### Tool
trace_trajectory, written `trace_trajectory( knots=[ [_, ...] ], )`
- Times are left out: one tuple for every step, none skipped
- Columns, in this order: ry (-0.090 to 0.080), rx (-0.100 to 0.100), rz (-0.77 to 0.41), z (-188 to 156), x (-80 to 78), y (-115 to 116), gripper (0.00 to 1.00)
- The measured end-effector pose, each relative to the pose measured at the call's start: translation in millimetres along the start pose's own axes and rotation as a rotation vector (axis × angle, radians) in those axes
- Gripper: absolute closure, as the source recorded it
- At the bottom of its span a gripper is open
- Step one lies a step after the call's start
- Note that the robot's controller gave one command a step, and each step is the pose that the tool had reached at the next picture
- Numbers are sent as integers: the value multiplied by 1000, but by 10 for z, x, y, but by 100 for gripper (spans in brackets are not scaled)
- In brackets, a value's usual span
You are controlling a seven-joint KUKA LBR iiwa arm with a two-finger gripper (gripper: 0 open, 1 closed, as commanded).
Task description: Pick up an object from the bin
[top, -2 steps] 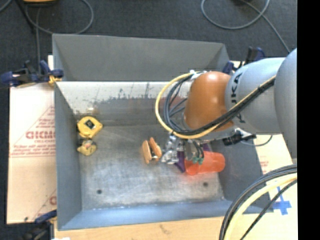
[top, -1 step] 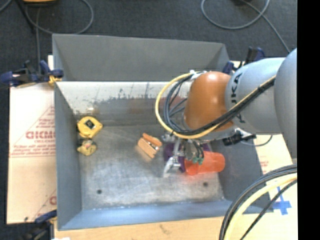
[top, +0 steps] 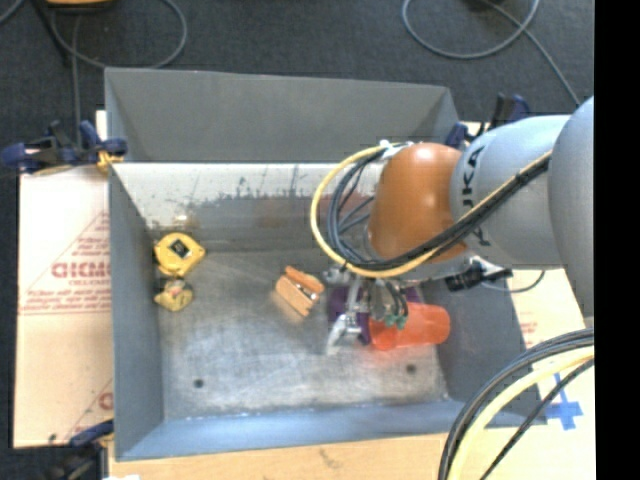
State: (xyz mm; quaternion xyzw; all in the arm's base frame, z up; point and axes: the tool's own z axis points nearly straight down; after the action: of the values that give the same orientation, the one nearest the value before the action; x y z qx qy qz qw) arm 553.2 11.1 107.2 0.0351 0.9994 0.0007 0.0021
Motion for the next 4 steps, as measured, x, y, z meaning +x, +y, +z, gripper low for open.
trace_trajectory(
  knots=[
    [-1,2,-84,133,-418,-236,0],
    [0,0,180,248,-521,-550,100],
    [0,0,180,248,-522,-551,100],
    [5,1,197,-224,-487,-686,100]
  ],
)
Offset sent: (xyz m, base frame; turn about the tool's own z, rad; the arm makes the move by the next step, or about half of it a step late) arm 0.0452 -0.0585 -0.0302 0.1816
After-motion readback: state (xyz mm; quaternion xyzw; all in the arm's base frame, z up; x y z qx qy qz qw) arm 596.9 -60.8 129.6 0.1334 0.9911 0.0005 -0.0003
